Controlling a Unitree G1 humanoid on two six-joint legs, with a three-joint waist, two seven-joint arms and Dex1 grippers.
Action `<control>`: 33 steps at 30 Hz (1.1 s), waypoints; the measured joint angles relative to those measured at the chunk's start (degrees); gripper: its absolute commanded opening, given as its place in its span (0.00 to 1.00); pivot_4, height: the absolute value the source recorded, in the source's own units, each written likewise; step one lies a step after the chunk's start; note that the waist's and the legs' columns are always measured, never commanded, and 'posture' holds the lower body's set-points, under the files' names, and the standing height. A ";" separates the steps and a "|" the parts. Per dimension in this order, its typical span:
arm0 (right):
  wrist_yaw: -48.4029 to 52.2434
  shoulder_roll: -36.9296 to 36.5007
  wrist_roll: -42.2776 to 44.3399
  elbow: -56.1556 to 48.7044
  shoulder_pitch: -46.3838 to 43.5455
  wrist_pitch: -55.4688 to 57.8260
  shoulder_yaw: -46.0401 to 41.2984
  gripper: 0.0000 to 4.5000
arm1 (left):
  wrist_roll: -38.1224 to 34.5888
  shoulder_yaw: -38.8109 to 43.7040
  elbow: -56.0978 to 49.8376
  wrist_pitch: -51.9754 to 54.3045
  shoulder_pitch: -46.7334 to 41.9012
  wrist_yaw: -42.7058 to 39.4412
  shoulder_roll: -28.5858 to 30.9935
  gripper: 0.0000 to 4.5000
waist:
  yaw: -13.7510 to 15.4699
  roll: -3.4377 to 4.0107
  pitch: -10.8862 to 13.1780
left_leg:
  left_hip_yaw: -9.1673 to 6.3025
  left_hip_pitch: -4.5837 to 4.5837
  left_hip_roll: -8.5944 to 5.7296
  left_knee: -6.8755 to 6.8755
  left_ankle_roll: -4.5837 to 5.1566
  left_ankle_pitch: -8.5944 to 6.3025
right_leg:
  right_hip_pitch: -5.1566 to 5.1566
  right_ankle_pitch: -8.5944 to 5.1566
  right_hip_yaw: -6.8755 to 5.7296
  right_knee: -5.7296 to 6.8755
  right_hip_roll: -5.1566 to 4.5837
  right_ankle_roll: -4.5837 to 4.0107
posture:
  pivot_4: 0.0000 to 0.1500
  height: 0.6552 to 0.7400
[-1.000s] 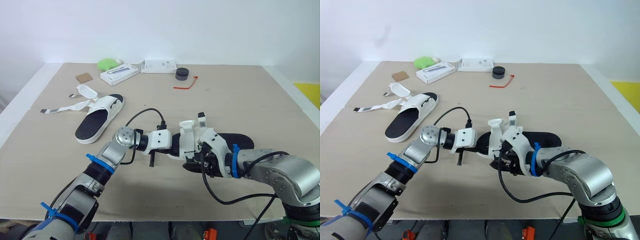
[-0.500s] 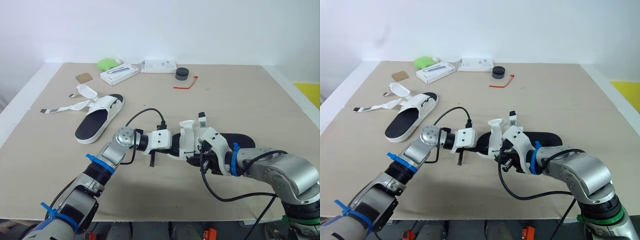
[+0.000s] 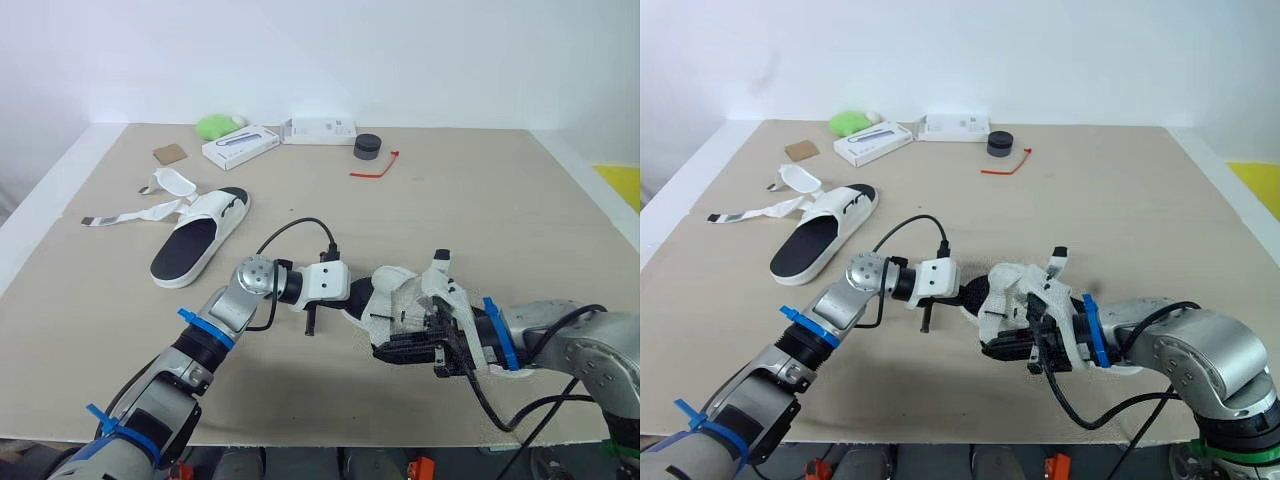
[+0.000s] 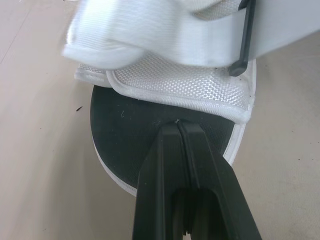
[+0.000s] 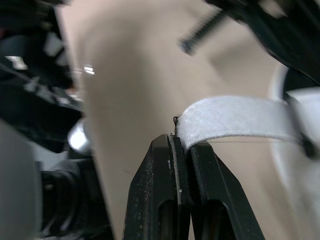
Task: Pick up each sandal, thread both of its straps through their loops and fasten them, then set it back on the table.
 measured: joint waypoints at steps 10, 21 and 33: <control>-0.25 4.13 5.32 4.73 -4.01 -1.04 -1.13 0.02 | 0.00 0.05 0.17 0.10 0.00 0.40 0.09 0.00 | -0.05 -0.03 0.02 | 0.00 0.02 0.03 0.07 0.00 0.01 | 0.02 0.11 0.00 0.00 0.02 -0.03 | 1.00 1.00; -19.25 14.62 4.62 21.08 -13.51 1.94 -5.92 0.02 | 0.01 0.17 0.29 0.20 0.02 0.85 0.18 0.00 | -0.36 0.00 0.03 | -0.01 0.01 0.06 0.09 0.07 0.07 | 0.02 0.25 0.00 0.00 0.07 -0.05 | 1.00 1.00; -30.45 18.04 2.05 28.94 -14.83 3.38 -9.59 0.02 | 0.01 0.18 0.18 0.46 0.05 1.26 0.22 0.00 | -0.53 0.03 0.03 | -0.01 0.02 0.06 0.10 0.13 0.11 | 0.02 0.32 0.01 0.01 0.08 -0.06 | 1.00 1.00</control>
